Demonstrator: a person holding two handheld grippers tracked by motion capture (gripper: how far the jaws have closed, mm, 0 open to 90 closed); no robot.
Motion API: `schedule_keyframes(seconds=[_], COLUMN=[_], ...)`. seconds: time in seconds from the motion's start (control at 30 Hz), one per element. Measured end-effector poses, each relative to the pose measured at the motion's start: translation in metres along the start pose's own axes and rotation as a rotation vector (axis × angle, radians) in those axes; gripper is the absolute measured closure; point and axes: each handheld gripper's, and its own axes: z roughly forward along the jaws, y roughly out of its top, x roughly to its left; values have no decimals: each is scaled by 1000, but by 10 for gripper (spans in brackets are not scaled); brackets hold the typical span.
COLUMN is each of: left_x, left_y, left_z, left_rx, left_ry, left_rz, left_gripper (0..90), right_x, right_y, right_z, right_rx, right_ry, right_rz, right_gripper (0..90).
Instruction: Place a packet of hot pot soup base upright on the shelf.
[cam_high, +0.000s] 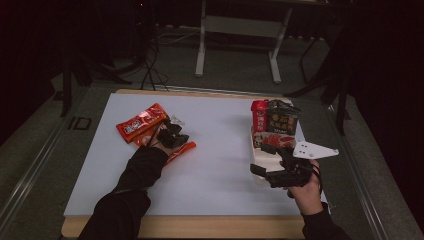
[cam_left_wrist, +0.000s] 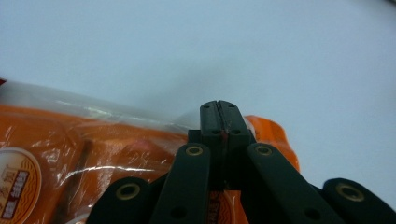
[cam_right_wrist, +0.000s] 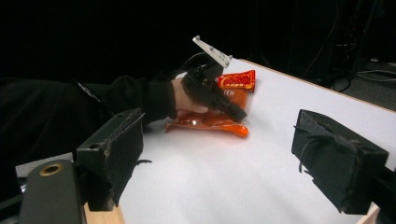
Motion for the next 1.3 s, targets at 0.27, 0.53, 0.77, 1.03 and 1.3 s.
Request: schedule_keyframes(seconds=[0.27, 0.53, 0.77, 1.03, 1.3], left_x=[-8, -10, -8, -3, 10], left_y=[-4, -21, -37, -49, -47], left_z=[-7, -23, -39, -52, -66], left_rx=[46, 46, 52, 54, -17], left_ry=[10, -26, -60, -81, -67], left_rz=[16, -5, -14, -22, -47], left_gripper=[900, 900, 900, 900, 900], right_x=[2, 4, 4, 5, 6], right_y=[1, 1, 1, 1, 1], right_z=[-1, -2, -2, -2, 3], right_rx=[-2, -5, 1, -4, 8], right_ry=[-2, -1, -3, -3, 7], right_rz=[-3, -4, -2, -4, -8], right_gripper=[163, 163, 162, 162, 162])
